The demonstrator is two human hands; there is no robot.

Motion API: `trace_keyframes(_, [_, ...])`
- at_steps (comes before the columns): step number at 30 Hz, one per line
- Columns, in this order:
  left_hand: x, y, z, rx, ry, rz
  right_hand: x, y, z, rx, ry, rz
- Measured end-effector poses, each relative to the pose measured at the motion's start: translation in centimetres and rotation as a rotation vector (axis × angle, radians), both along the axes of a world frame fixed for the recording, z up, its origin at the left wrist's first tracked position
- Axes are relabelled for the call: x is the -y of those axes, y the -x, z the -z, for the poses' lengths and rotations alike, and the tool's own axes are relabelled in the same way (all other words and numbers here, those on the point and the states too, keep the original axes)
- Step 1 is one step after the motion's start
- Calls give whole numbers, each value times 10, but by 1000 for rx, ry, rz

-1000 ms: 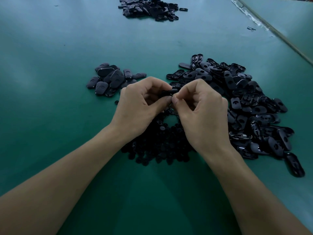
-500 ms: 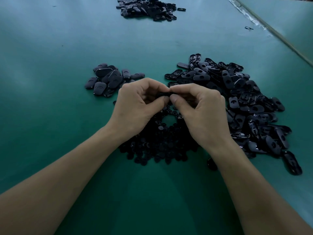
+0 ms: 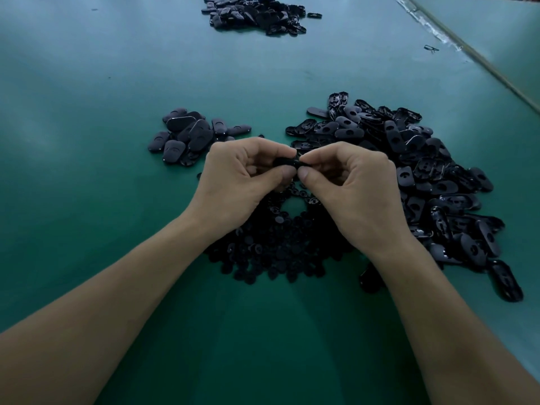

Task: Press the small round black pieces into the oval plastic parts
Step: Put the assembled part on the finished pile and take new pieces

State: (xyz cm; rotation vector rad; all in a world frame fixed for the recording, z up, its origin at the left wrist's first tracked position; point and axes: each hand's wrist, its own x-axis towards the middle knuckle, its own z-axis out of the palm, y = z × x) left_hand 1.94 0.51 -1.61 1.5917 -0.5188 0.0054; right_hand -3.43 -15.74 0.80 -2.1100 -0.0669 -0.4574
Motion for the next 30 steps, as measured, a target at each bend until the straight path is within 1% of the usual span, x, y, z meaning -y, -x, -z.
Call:
trace_keyframes(8, [0,-1,0,-7,23,-17,-7,0,-1,-22,129,46])
trace_keyframes(19, [0,4,-4,6,-19,-61,-4,1,-3,-42,18,4])
trace_keyframes(23, [1,3,-3,26,-51,-79,-4,2,-4,-41,28,8])
trace_keyframes(25, [1,3,-2,24,-39,-95,-3,1,-4,-28,86,39])
trace_keyframes(26, [1,2,0,18,-27,-115,-2,1,-4,-30,153,72])
trace_keyframes(28, [-1,-1,1,-22,26,-170,2,1,-1,-54,360,182])
trace_keyframes(30, [-3,-4,0,-92,140,-202,8,1,1,-131,538,316])
